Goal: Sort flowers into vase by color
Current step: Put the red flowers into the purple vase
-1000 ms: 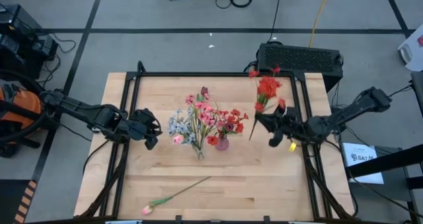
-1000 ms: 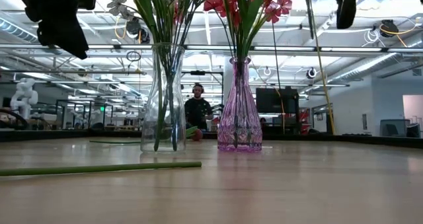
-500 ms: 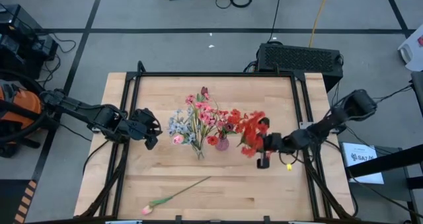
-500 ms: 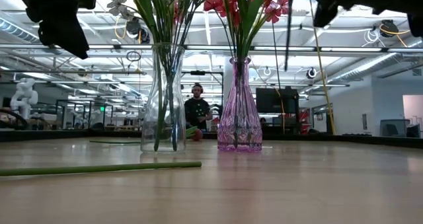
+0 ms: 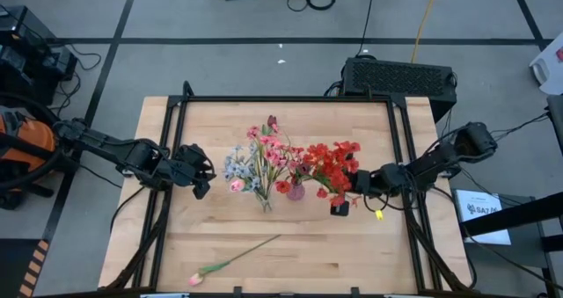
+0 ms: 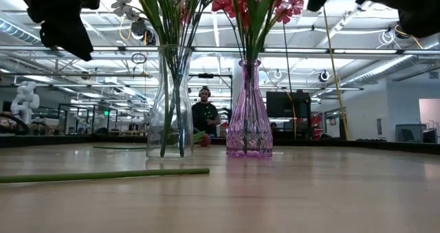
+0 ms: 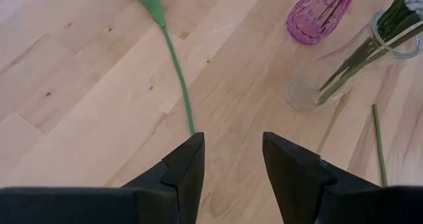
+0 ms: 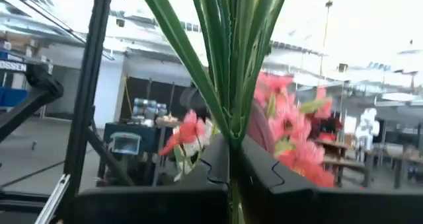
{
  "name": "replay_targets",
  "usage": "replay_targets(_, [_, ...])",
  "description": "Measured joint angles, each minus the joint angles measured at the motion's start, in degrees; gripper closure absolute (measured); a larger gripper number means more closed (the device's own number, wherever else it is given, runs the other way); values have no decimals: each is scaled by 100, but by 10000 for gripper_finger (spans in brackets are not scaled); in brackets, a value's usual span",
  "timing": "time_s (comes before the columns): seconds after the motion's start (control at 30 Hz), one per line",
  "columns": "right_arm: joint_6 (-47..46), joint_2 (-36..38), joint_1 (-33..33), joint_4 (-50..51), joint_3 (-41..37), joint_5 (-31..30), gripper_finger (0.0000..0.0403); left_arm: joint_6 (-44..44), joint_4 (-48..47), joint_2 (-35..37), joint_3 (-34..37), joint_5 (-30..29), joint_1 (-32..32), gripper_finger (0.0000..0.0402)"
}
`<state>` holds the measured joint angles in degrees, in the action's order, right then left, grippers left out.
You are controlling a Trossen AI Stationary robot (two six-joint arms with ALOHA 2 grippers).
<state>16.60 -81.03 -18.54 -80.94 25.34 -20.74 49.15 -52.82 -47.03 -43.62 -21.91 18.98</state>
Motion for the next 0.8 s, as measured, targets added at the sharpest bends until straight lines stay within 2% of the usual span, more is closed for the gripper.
replay_targets(0.47, [-518, -466, 238, -153, 15, 191, 402, 0, -4, 0, 0, 0, 0, 242])
replay_targets(0.8, [-424, -475, 251, -276, 14, 124, 402, -4, -9, 0, 0, -2, 0, 242])
